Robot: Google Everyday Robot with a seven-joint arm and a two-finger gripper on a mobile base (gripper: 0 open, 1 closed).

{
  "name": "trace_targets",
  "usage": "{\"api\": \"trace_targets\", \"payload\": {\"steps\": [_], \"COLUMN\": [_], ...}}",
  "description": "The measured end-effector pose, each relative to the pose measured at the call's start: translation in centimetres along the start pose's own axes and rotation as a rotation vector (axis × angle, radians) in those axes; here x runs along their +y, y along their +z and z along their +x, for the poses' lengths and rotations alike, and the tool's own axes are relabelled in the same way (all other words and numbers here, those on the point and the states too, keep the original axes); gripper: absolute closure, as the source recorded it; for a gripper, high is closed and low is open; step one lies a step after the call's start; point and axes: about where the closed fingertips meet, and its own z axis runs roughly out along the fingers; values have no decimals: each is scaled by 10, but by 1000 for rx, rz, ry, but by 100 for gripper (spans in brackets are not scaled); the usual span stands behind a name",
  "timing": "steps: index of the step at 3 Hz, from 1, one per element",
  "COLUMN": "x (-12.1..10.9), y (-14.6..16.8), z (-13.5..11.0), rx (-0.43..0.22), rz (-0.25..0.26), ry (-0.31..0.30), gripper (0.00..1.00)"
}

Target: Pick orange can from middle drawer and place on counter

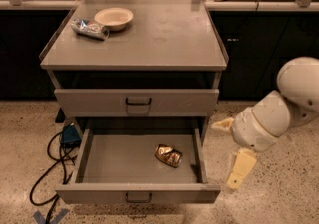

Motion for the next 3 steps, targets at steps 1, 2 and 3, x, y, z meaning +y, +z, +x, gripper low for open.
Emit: {"api": "trace_targets", "payload": {"steps": [1,2,3], "x": [-1,0,-4], "y": [6,12,44], "z": [2,6,-1], "rx": [-11,-56,-239], "rz": [-15,-16,-5], "ry": [-7,9,17], "gripper": [0,0,0]}}
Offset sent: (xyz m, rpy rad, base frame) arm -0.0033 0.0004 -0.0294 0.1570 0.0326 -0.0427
